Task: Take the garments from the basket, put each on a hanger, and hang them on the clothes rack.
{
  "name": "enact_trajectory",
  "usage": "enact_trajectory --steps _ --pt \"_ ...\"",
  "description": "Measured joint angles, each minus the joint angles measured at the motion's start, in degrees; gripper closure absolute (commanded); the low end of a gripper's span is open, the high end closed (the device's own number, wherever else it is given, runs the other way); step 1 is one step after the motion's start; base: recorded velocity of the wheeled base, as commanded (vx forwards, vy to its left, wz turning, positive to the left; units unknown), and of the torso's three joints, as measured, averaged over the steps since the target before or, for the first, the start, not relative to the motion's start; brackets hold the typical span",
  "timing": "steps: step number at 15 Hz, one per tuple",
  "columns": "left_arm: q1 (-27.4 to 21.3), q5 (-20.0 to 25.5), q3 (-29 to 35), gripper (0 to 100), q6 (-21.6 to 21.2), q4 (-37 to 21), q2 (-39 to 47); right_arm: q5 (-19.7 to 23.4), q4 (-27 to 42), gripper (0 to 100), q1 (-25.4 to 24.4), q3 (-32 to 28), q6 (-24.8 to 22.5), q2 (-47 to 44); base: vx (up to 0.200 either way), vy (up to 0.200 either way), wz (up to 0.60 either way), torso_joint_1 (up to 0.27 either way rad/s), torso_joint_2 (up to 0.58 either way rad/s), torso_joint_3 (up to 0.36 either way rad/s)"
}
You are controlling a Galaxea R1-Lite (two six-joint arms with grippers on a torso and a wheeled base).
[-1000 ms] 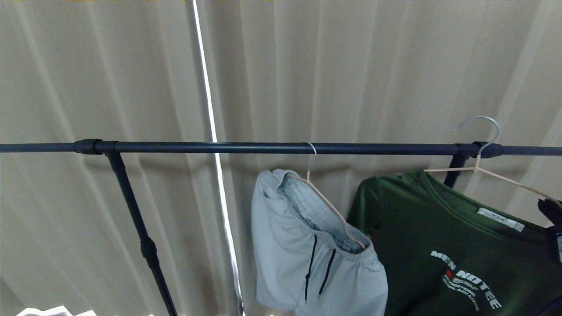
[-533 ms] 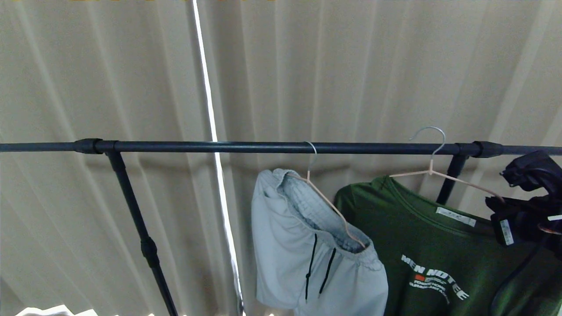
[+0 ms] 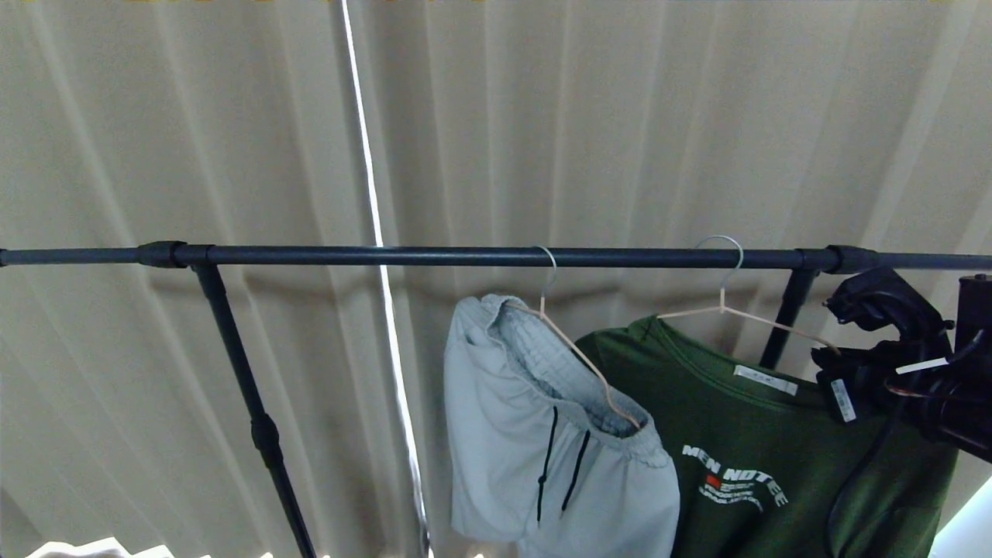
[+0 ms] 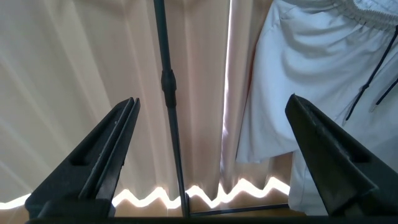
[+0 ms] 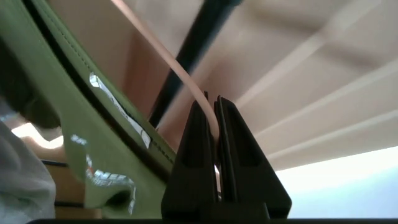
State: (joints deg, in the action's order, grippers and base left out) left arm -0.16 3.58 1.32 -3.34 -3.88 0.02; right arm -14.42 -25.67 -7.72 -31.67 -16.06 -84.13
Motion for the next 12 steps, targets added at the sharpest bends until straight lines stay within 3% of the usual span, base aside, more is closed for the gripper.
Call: enact_trajectory --steps 3,4,8,12 --pt "0.0 0.0 0.0 0 0.1 0.0 0.0 -2.1 0.1 100 -2.5 0.1 0.0 -0.4 0.000 0.000 0.00 0.000 0.00 0.000" --pt "0.0 0.0 0.0 0 0.3 0.0 0.0 -2.2 0.2 0 -2.9 0.3 0.0 -0.4 0.000 0.000 0.00 0.000 0.00 0.000" --pt "0.0 0.0 0.0 0 0.0 0.0 0.0 -2.0 -0.1 0 -3.3 1.6 0.2 0.0 0.000 0.000 0.00 0.000 0.00 0.000" --pt "0.0 -0.1 0.0 0 0.3 0.0 0.0 -0.7 -3.1 0 -5.4 4.4 4.0 1.2 0.000 0.000 0.00 0.000 0.00 0.000"
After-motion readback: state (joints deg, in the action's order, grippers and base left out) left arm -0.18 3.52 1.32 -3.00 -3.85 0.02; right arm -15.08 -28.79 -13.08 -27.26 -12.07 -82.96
